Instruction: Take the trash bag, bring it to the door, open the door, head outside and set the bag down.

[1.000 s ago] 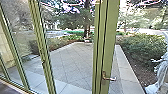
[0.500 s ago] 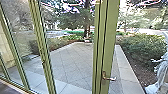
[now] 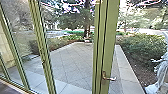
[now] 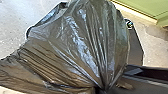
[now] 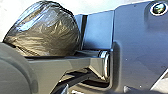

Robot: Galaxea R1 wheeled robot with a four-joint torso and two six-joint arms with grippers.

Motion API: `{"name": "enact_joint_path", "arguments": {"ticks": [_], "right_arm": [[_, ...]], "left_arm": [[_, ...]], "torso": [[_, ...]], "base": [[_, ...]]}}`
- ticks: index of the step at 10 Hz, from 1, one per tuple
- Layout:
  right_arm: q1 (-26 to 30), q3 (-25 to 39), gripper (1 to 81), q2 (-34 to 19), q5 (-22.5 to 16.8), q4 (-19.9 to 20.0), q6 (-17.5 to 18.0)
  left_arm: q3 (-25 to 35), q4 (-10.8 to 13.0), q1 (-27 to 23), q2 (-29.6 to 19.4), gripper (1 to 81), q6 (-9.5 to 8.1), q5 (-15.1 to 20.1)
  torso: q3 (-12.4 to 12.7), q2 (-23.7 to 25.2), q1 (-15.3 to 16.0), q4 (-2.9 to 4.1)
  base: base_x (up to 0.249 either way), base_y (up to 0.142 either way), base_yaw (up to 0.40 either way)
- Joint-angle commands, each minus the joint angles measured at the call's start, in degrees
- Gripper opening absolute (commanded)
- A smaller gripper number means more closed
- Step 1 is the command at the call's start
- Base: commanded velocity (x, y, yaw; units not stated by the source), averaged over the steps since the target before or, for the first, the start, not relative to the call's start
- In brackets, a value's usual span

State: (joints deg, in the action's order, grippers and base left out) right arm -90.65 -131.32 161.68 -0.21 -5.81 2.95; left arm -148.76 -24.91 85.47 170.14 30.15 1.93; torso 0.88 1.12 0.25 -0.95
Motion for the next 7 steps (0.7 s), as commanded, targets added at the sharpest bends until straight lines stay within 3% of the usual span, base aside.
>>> {"name": "enact_joint_path", "arguments": {"ticks": [1,5,7], "right_arm": [[1.9,15.2,81.1,-9.7,-3.1,0.1,0.0],[1.8,28.9,81.1,-21.1,-2.9,0.0,0.2],[2.3,38.1,81.1,-28.8,0.6,-0.1,0.4]], "left_arm": [[7.5,-1.0,-2.3,-5.1,1.0,0.09,4.1],[9.0,-1.2,-2.1,-6.0,1.0,0.17,3.9],[8.7,-0.8,-2.1,-4.8,1.0,0.26,3.8]], "torso": [[0.0,0.0,0.0,0.00],[0.0,0.0,0.0,0.00],[0.0,0.0,0.0,0.00]], "base": [[0.000,0.000,0.000],[0.000,0.000,0.000],[0.000,0.000,0.000]]}}
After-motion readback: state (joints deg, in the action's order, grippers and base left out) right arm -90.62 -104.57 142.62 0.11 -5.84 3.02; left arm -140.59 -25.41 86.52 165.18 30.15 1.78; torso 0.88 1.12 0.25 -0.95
